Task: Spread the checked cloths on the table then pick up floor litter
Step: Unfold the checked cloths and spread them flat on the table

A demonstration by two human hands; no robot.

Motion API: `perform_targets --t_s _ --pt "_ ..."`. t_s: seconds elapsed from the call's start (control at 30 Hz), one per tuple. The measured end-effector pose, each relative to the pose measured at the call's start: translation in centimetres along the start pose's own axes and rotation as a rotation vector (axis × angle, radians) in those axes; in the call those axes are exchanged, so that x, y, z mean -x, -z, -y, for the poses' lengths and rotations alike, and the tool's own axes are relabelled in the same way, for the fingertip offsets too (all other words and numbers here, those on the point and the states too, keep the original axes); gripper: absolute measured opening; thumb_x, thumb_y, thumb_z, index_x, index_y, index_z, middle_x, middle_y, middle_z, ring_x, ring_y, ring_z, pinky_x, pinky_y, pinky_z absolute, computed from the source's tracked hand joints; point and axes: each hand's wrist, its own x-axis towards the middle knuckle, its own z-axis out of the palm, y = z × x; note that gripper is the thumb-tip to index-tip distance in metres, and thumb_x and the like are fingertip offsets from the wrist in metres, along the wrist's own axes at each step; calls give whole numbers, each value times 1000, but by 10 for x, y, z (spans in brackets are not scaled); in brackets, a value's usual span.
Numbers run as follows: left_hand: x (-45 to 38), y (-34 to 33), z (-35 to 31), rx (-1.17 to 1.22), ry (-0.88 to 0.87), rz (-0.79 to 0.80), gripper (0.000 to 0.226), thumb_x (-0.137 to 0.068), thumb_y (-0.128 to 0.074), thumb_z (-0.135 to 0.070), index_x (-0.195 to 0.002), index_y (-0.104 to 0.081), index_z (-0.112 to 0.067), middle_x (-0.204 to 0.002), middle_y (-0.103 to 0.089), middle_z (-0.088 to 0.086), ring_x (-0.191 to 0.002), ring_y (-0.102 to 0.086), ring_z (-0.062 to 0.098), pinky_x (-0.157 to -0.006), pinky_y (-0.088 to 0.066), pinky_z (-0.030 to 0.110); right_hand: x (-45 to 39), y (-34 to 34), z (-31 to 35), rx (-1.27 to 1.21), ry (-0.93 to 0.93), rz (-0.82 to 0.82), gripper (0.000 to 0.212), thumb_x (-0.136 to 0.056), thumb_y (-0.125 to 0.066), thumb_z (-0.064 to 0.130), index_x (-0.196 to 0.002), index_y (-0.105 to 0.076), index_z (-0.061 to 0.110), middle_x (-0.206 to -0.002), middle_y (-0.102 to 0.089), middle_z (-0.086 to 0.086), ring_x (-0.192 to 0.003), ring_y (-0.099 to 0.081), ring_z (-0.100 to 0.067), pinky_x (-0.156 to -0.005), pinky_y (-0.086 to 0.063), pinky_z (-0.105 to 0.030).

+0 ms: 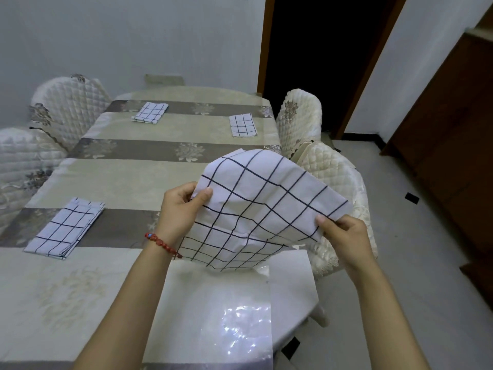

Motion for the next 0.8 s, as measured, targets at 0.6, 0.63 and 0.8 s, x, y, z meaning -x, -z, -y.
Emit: perform_targets --t_s 0.6,0.63,0.8 --pt "62 -73 -44 100 -11 148 18 -80 -67 -15 -81 -66 -33 -81 -71 -12 -81 -66 3 -72 -56 20 -3 -73 34 25 135 125 33 -72 -72 1 -63 -47 -18 -61 -41 -19 -63 -38 -21 -58 -33 -32" --pt "62 -73 -44 157 17 160 20 -80 -66 -12 -78 -67 -32 -76 -72 -13 -78 -67 2 -68 -57 21 -3 -75 35 23 128 143 29 -73 -71 -2 -62 -47 -15 -63 -42 -16 -63 -38 -21 -58 -33 -33" --pt "59 -66 -36 250 111 173 23 -77 -67 -2 -67 -71 -22 -63 -72 -10 -63 -67 1 -58 -52 13 3 -78 34 30 109 134 22 -74 -71 8 -61 -57 -3 -53 -51 -8 -51 -45 -10 -50 -38 -20"
